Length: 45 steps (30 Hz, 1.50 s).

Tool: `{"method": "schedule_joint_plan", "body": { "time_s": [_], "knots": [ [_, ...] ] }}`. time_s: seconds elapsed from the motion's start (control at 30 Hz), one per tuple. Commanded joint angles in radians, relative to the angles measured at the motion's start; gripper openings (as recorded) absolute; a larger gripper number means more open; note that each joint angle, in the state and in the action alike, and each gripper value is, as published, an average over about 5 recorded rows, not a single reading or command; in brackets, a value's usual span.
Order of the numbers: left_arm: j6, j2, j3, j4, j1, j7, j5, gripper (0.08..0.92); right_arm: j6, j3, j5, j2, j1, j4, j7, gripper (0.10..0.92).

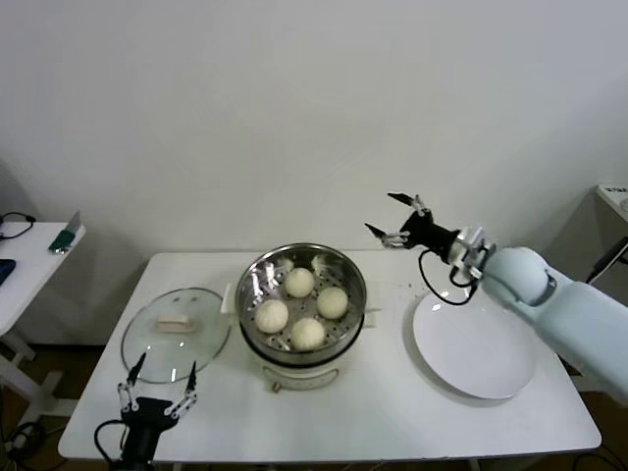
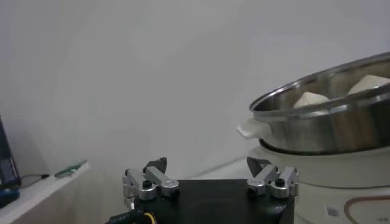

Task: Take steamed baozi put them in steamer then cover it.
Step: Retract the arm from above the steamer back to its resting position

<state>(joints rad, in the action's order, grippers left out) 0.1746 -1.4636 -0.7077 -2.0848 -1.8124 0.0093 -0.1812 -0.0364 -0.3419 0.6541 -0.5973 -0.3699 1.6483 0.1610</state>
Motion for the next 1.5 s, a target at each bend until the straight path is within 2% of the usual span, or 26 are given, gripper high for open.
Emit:
{"method": "schedule_joint_plan", "body": {
  "time_s": [0.03,0.27,0.37,0.53,0.7,0.87,1.03,1.5],
  "knots": [
    [-0.069,0.009,-0.01,-0.044,0.009,0.007,-0.157,0.823,0.027,0.728,-0.114,-0.159,-0.716,0.145,-0.095,0.823],
    [-0.11,0.029,-0.015,-0.022,0.065,-0.016,-0.413,0.823,0.033,0.914,-0.199,-0.34,-0.92,0.198,-0.051,0.823],
    [-0.156,0.042,-0.021,-0.021,0.08,-0.015,-0.652,0.823,0.029,0.974,-0.211,-0.398,-0.991,0.216,-0.027,0.823],
    [-0.273,0.066,-0.003,-0.027,0.094,0.037,-1.077,0.823,0.013,1.042,-0.235,-0.464,-1.095,0.214,0.005,0.823],
    [-0.301,0.086,0.038,0.069,0.158,0.015,-1.324,0.823,-0.01,1.066,-0.24,-0.5,-1.145,0.208,0.021,0.823],
    [-0.296,0.102,0.043,0.247,0.287,-0.068,-1.411,0.823,-0.02,1.067,-0.259,-0.53,-1.163,0.202,0.032,0.823],
    [-0.258,0.139,0.048,0.392,0.405,-0.107,-1.416,0.823,-0.019,1.077,-0.28,-0.542,-1.169,0.192,0.035,0.823],
    [-0.174,0.191,0.073,0.65,0.592,-0.119,-1.374,0.823,-0.008,1.086,-0.328,-0.564,-1.149,0.175,0.037,0.823]
  ]
}}
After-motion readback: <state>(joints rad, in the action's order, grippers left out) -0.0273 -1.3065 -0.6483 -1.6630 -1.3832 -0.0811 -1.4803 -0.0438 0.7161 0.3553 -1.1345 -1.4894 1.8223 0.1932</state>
